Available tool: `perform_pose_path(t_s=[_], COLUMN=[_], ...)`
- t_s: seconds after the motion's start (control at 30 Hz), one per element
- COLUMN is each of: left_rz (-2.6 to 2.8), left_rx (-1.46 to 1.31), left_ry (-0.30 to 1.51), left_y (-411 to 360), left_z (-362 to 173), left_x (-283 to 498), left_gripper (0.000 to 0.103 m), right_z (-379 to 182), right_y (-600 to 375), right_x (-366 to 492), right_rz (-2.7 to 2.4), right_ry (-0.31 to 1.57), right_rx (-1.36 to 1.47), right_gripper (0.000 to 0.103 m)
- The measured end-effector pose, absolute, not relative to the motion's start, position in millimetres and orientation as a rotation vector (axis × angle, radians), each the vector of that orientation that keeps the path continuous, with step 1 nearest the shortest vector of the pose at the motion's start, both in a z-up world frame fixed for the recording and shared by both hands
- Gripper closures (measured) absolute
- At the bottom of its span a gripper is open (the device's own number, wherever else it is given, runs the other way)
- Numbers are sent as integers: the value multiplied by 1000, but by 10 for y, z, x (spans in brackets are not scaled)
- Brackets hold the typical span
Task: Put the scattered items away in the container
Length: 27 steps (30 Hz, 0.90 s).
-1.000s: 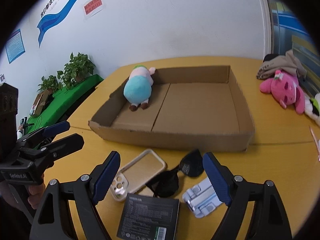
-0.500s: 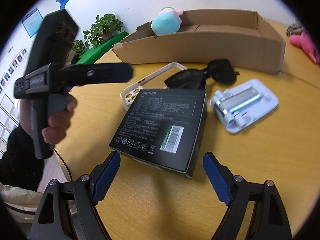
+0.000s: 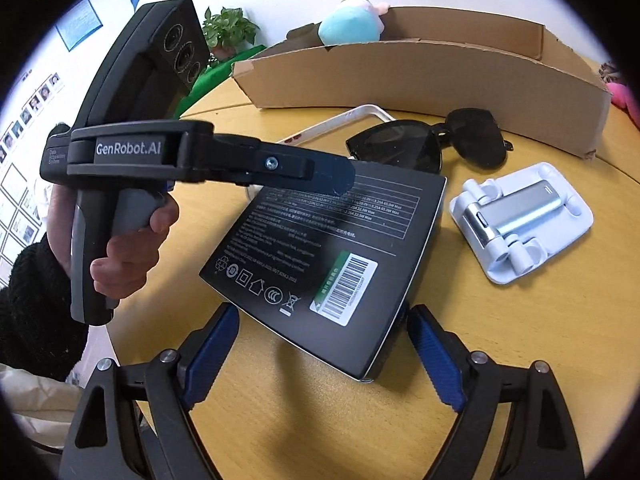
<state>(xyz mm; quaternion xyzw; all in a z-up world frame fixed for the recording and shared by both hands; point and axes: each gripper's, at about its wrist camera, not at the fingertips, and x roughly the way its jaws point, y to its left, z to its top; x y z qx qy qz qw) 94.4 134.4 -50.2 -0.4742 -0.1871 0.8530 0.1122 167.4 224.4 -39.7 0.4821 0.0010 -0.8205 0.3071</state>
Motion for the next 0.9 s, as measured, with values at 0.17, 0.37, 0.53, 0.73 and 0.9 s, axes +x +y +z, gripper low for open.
perform_pose_path(t_s=[0.17,0.37,0.53,0.73,0.9], left_rz=[2540,2593,2655,2629,2567], left_rx=[-1404,-1390,-1354,-1270,-1317], left_ry=[-471,-382,-329,-344,-421], left_y=[1386,1400,1376,1305,1188], left_z=[-490,-382,-210,66,-85], left_x=[972,1057,1118,1152,1134], left_gripper=[28,30,31,46,49], right_z=[-395,-377,-283,-114,-154], right_y=[2169,2058,1957,1916,2061], right_x=[1733,1817,1889,1886,1775], right_rz=[-2196,-2185,-2188,-2225,-2234], right_ry=[31,78,95,103,112], right_rx=[1264,1257,1219,1162,1207], right_gripper=[20,32,41,59,68])
